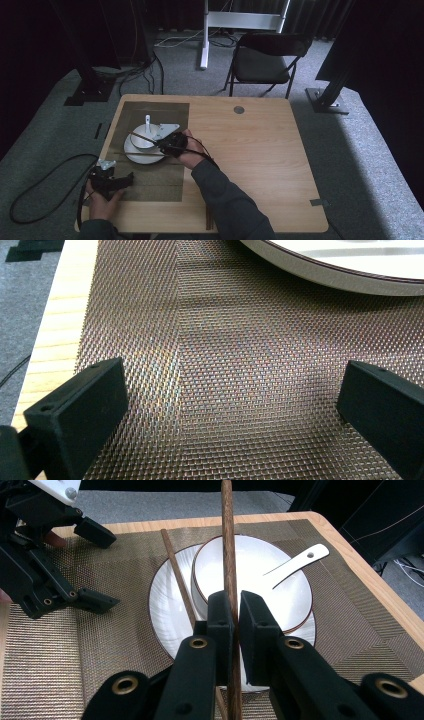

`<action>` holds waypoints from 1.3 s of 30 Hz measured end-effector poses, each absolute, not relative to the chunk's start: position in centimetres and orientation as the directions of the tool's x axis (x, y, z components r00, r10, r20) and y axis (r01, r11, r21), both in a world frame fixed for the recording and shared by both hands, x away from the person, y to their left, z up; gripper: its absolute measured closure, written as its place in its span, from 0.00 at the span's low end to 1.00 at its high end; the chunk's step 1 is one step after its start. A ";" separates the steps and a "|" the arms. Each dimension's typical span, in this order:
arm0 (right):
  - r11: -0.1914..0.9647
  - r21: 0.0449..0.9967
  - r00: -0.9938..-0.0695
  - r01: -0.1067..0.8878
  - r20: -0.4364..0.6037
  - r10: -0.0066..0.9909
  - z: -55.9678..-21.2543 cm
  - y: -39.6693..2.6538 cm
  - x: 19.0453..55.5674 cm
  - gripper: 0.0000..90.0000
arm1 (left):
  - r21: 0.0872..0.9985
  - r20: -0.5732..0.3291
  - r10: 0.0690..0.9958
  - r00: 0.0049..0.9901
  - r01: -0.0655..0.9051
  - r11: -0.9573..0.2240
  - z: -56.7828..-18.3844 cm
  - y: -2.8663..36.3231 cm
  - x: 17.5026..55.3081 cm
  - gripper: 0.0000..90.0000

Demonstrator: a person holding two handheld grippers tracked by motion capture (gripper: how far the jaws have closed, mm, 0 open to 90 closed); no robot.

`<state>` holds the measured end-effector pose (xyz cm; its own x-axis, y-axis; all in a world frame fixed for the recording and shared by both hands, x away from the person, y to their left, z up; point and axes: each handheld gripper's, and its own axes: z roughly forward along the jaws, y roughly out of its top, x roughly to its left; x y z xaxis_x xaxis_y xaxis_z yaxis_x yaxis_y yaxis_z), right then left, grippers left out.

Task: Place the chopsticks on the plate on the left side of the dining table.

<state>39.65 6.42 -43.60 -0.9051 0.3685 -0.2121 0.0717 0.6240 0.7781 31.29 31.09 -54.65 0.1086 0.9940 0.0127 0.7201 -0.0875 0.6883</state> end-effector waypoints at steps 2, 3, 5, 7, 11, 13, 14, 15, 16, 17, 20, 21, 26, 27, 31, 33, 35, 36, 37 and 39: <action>0.625 0.777 -0.905 0.069 -0.214 0.367 -43.6 6.5 39.7 0.94 | 0.688 0.013 0.994 0.109 0.720 -0.088 -54.6 31.1 31.3 0.00; 0.626 0.777 -0.906 0.069 -0.214 0.366 -43.7 6.5 39.7 0.94 | 0.688 0.013 0.994 0.109 0.720 -0.087 -54.6 31.1 31.3 0.00; 0.626 0.777 -0.907 0.067 -0.214 0.363 -43.7 6.6 39.7 0.94 | 0.688 0.013 0.994 0.109 0.720 -0.088 -54.6 31.1 31.3 0.00; 0.627 0.776 -0.908 0.070 -0.211 0.363 -43.7 6.7 39.7 0.94 | 0.688 0.013 0.994 0.109 0.720 -0.087 -54.6 31.1 31.3 0.00; 0.629 0.774 -0.910 0.065 -0.213 0.356 -43.8 6.9 39.7 0.94 | 0.688 0.013 0.994 0.109 0.720 -0.087 -54.6 31.1 31.3 0.00; 0.630 0.774 -0.911 0.064 -0.213 0.354 -43.9 7.0 39.7 0.94 | 0.688 0.013 0.994 0.109 0.720 -0.088 -54.6 31.1 31.3 0.00; 0.631 0.773 -0.911 0.064 -0.213 0.353 -43.9 7.1 39.7 0.94 | 0.688 0.013 0.994 0.109 0.720 -0.087 -54.6 31.1 31.3 0.00; 0.631 0.773 -0.911 0.063 -0.213 0.352 -43.9 7.1 39.7 0.94 | 0.688 0.013 0.994 0.109 0.720 -0.088 -54.6 31.1 31.3 0.00; 0.631 0.773 -0.911 0.064 -0.212 0.353 -44.0 7.1 39.7 0.94 | 0.688 0.013 0.994 0.109 0.720 -0.088 -54.6 31.1 31.3 0.00; 0.630 0.774 -0.912 0.064 -0.211 0.352 -44.0 7.2 39.7 0.94 | 0.688 0.013 0.994 0.109 0.720 -0.087 -54.6 31.1 31.3 0.00; 0.633 0.772 -0.913 0.063 -0.211 0.349 -44.0 7.3 39.7 0.94 | 0.688 0.013 0.994 0.109 0.720 -0.087 -54.6 31.1 31.3 0.00; 0.633 0.771 -0.913 0.061 -0.212 0.347 -44.0 7.4 39.7 0.94 | 0.688 0.013 0.994 0.109 0.720 -0.087 -54.6 31.1 31.3 0.00; 0.635 0.770 -0.916 0.058 -0.212 0.341 -44.1 7.6 39.7 0.94 | 0.688 0.013 0.994 0.109 0.720 -0.087 -54.6 31.1 31.3 0.00; 0.637 0.769 -0.916 0.056 -0.214 0.339 -44.1 7.7 39.7 0.94 | 0.688 0.013 0.994 0.109 0.720 -0.087 -54.6 31.1 31.3 0.00; 0.638 0.768 -0.918 0.058 -0.209 0.337 -44.2 7.8 39.7 0.94 | 0.688 0.013 0.994 0.109 0.720 -0.088 -54.6 31.1 31.3 0.00; 0.641 0.766 -0.918 0.055 -0.213 0.333 -44.2 7.9 39.8 0.94 | 0.688 0.013 0.994 0.109 0.720 -0.087 -54.6 31.1 31.3 0.00; 0.643 0.764 -0.920 0.055 -0.212 0.331 -44.3 8.0 39.8 0.94 | 0.688 0.013 0.994 0.108 0.720 -0.087 -54.6 31.1 31.3 0.00; 0.643 0.764 -0.920 0.054 -0.212 0.329 -44.3 8.1 39.8 0.94 | 0.688 0.013 0.994 0.109 0.720 -0.088 -54.6 31.1 31.3 0.00; 0.643 0.764 -0.920 0.053 -0.213 0.328 -44.3 8.1 39.8 0.94 | 0.688 0.013 0.994 0.109 0.720 -0.088 -54.6 31.1 31.3 0.00; 0.644 0.763 -0.920 0.055 -0.211 0.329 -44.3 8.2 39.8 0.94 | 0.688 0.013 0.994 0.109 0.720 -0.087 -54.6 31.1 31.3 0.00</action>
<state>39.76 8.25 -44.31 -0.9205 0.3289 -0.2111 0.0549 0.6435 0.7635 31.29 31.09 -54.65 0.1086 0.9940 0.0127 0.7201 -0.0874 0.6884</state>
